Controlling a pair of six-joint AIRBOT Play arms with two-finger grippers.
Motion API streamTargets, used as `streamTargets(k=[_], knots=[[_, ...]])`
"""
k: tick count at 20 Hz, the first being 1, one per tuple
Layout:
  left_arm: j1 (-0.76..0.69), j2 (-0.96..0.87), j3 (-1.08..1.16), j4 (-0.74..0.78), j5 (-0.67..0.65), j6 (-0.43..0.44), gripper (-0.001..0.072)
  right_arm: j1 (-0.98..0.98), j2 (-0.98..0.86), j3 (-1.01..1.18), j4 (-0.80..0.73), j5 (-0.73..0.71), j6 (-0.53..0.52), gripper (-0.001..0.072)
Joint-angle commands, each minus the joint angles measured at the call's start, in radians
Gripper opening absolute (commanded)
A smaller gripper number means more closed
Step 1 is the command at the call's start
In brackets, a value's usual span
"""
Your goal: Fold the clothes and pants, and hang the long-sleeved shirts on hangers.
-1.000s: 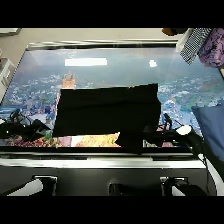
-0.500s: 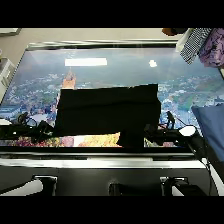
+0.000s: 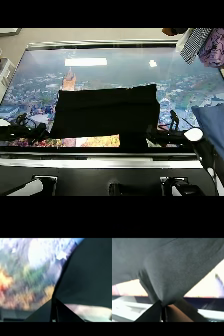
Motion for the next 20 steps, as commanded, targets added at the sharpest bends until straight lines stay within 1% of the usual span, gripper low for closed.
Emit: streamTargets(k=[1, 3, 4, 6, 7, 8, 10, 12, 14, 16, 20], knots=[[0.013, 0.180, 0.002, 0.115, -0.106, -0.130, 0.0015, 0.001, 0.191, 0.001, -0.121, 0.191, 0.113, 0.0027], [0.002, 0.296, 0.002, 0.153, -0.138, -0.192, 0.0015, 0.001, 0.342, 0.001, -0.133, 0.283, 0.181, 0.0027], [-0.013, 0.341, 0.002, 0.153, -0.136, -0.203, 0.0015, 0.001, 0.411, 0.001, -0.134, 0.295, 0.210, 0.0027], [-0.046, 0.376, 0.007, 0.151, -0.123, -0.205, 0.0015, 0.001, 0.495, 0.001, -0.159, 0.247, 0.239, 0.0026], [-0.060, 0.371, 0.014, 0.149, -0.107, -0.205, 0.0014, 0.001, 0.490, 0.001, -0.176, 0.202, 0.226, 0.0026], [-0.075, 0.360, 0.023, 0.143, -0.074, -0.205, 0.0014, 0.001, 0.458, 0.001, -0.177, 0.149, 0.192, 0.0026], [-0.095, 0.325, 0.051, 0.132, 0.005, -0.206, 0.0014, 0.001, 0.329, 0.014, -0.167, 0.036, 0.084, 0.0027], [-0.107, 0.269, 0.103, 0.122, 0.083, -0.205, 0.0014, 0.001, 0.146, 0.071, -0.167, -0.072, 0.002, 0.0027], [-0.133, 0.191, 0.172, 0.122, 0.153, -0.201, 0.0014, 0.001, -0.042, 0.159, -0.162, -0.126, -0.066, 0.0027], [-0.174, 0.093, 0.250, 0.122, 0.209, -0.184, 0.0014, 0.001, -0.218, 0.269, -0.146, -0.138, -0.134, 0.0027], [-0.244, -0.106, 0.392, 0.127, 0.284, -0.182, 0.0014, 0.001, -0.468, 0.489, -0.171, -0.142, -0.139, 0.0027]])
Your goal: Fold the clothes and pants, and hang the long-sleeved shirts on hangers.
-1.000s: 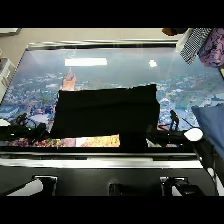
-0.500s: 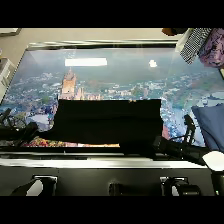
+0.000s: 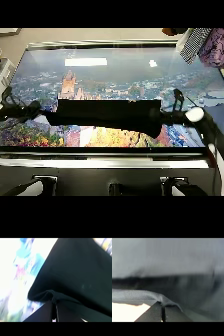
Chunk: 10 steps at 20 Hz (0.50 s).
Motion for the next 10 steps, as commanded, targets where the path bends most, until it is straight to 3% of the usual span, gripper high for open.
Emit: streamTargets(k=[1, 9, 10], knots=[[-0.054, -0.175, 0.133, 0.004, 0.078, 0.006, 0.0014, 0.001, -0.225, 0.190, -0.013, -0.026, -0.037, 0.0027], [-0.152, -0.417, 0.311, 0.007, 0.070, 0.006, 0.0026, 0.001, -0.432, 0.343, -0.080, -0.003, 0.014, 0.0032], [-0.157, -0.421, 0.312, 0.007, 0.070, 0.006, 0.0133, 0.001, -0.438, 0.343, -0.080, 0.005, 0.026, 0.0099]])
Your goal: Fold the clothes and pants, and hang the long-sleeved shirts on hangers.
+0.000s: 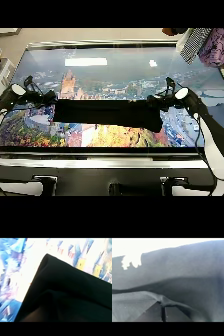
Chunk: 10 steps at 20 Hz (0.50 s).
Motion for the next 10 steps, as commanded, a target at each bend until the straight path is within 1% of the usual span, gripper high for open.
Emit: streamTargets(k=[1, 2, 3, 4, 5, 6, 7, 8, 10], knots=[[-0.027, -0.047, 0.029, 0.000, 0.002, -0.002, 0.0310, -0.001, -0.047, 0.025, -0.013, 0.029, 0.042, 0.0219], [-0.025, -0.039, 0.032, 0.001, -0.006, -0.002, 0.0402, -0.011, -0.040, 0.042, -0.014, 0.074, 0.048, 0.0348], [-0.017, -0.026, 0.047, 0.009, -0.030, -0.002, 0.0404, -0.031, -0.035, 0.074, -0.018, 0.144, 0.048, 0.0410], [-0.008, -0.009, 0.064, 0.027, -0.055, -0.002, 0.0404, -0.066, -0.027, 0.116, -0.031, 0.222, 0.047, 0.0432], [-0.001, 0.014, 0.085, 0.057, -0.080, -0.002, 0.0405, -0.111, -0.018, 0.154, -0.053, 0.284, 0.047, 0.0491], [0.004, 0.038, 0.102, 0.084, -0.106, -0.002, 0.0412, -0.159, -0.012, 0.178, -0.064, 0.321, 0.037, 0.0534], [0.004, 0.066, 0.115, 0.110, -0.132, -0.002, 0.0413, -0.209, -0.011, 0.186, -0.060, 0.342, 0.019, 0.0545], [0.003, 0.093, 0.121, 0.135, -0.150, -0.002, 0.0413, -0.259, -0.018, 0.184, -0.052, 0.364, -0.007, 0.0571], [0.003, 0.135, 0.121, 0.139, -0.172, -0.001, 0.0413, -0.337, -0.066, 0.184, 0.014, 0.429, -0.090, 0.0658]])
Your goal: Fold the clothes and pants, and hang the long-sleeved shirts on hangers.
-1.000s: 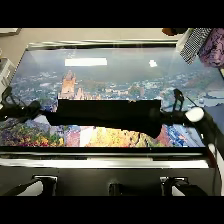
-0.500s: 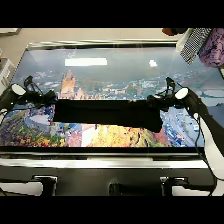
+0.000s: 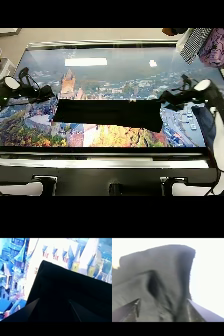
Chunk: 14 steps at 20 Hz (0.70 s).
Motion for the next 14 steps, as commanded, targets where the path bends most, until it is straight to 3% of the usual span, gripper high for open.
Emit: streamTargets(k=[1, 7, 14], knots=[[0.002, 0.068, 0.018, 0.042, -0.065, -0.001, 0.0413, -0.137, -0.066, 0.021, 0.113, 0.150, -0.125, 0.0658], [-0.011, 0.079, 0.017, 0.039, -0.101, -0.001, 0.0413, -0.151, -0.217, 0.021, 0.265, 0.170, -0.286, 0.0658], [-0.023, 0.079, 0.017, 0.039, -0.100, -0.004, 0.0412, -0.103, -0.296, 0.021, 0.297, 0.156, -0.312, 0.0660]])
